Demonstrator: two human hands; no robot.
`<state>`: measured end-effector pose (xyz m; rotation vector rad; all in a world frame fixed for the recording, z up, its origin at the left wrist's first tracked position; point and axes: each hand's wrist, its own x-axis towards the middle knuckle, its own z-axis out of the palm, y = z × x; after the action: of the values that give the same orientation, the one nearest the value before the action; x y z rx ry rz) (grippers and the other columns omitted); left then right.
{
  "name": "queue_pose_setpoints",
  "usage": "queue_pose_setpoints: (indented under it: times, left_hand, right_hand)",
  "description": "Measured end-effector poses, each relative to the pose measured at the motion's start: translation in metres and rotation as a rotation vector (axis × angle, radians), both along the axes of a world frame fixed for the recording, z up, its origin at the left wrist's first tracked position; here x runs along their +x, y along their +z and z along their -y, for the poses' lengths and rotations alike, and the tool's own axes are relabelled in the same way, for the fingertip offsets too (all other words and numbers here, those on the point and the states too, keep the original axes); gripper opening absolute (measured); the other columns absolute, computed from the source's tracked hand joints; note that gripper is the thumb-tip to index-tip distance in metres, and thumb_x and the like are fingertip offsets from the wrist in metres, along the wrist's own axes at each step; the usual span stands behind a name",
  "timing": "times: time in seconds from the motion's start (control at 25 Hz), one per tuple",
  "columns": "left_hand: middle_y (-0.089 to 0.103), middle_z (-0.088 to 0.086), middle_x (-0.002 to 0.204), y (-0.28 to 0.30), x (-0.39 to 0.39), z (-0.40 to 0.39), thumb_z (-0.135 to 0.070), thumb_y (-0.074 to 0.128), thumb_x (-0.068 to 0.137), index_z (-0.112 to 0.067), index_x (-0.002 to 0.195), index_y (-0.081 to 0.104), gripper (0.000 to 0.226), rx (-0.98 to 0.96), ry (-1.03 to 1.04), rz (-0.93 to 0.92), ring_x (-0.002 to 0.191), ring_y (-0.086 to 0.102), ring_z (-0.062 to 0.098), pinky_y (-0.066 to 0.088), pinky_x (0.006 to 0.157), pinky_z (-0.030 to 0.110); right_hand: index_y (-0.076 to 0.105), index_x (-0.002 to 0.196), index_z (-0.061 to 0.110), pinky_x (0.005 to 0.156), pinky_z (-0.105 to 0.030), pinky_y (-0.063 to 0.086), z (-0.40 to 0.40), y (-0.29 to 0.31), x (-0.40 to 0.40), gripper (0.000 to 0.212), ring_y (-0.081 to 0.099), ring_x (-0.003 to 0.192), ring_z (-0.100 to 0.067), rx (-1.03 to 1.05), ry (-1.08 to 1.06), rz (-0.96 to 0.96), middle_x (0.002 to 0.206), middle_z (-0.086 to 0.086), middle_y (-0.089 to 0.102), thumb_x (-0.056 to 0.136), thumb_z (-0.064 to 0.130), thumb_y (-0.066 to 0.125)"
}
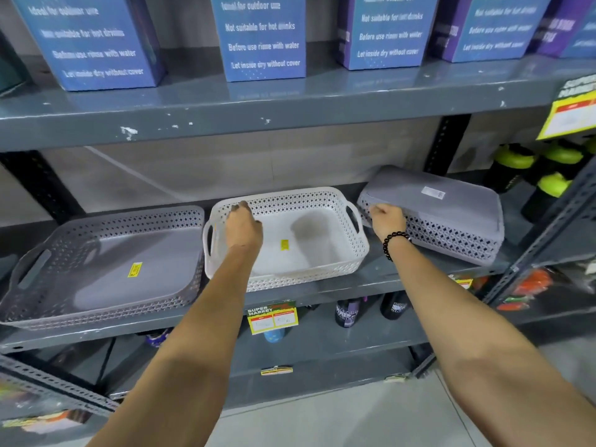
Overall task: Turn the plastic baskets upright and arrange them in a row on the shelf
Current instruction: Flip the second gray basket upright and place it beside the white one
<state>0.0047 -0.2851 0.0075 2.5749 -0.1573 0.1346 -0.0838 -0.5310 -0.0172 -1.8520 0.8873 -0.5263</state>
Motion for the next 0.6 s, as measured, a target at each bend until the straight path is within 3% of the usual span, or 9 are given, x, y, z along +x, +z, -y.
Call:
queue_pose_setpoints:
  times: [0.08,0.2,0.32,0.48,0.6]
  left_hand:
    - [0.059,0.025,0.121,-0.001,-0.001,0.039,-0.008,0.059,0.088,0.004,0.117,0.052,0.032,-0.045,-0.1,0.0,0.112,0.057,0.039,0.046,0.092,0.042]
    - [0.059,0.023,0.125,0.001,-0.012,0.102,-0.019,0.06,0.09,0.003,0.121,0.052,0.039,-0.13,-0.24,-0.018,0.117,0.055,0.037,0.044,0.097,0.039]
    - [0.063,0.025,0.12,0.002,-0.021,0.157,-0.028,0.054,0.093,0.002,0.12,0.056,0.04,-0.239,-0.349,-0.014,0.114,0.058,0.038,0.046,0.094,0.04]
    - [0.064,0.029,0.116,0.001,-0.01,0.229,-0.035,0.049,0.095,0.003,0.119,0.055,0.045,-0.232,-0.435,-0.023,0.111,0.059,0.041,0.048,0.09,0.041]
    - [0.054,0.028,0.13,0.003,0.008,0.277,-0.039,0.046,0.096,0.006,0.126,0.049,0.054,-0.189,-0.394,-0.137,0.123,0.05,0.039,0.04,0.101,0.039]
  right_hand:
    - [0.07,0.104,0.004,0.088,-0.033,0.049,0.014,0.008,-0.017,0.028,0.059,0.089,-0.024,-0.063,-0.078,0.028,0.101,-0.017,0.069,0.093,0.012,0.046]
    - [0.067,0.109,0.002,0.086,-0.03,0.05,0.047,0.016,-0.04,0.028,0.056,0.088,-0.022,-0.115,-0.159,0.047,0.103,-0.02,0.066,0.094,0.008,0.043]
    - [0.057,0.124,0.0,0.087,-0.037,0.048,0.091,0.015,-0.057,0.035,0.06,0.107,-0.036,-0.197,-0.258,-0.042,0.118,-0.026,0.063,0.095,0.013,0.043]
    - [0.041,0.132,-0.005,0.1,-0.046,0.043,0.17,0.002,-0.06,0.046,0.049,0.121,-0.041,-0.17,-0.341,-0.241,0.133,-0.028,0.049,0.095,0.024,0.042]
    - [0.029,0.139,-0.005,0.114,-0.047,0.027,0.224,-0.003,-0.049,0.06,0.03,0.137,-0.039,-0.073,-0.359,-0.37,0.147,-0.027,0.031,0.094,0.033,0.041]
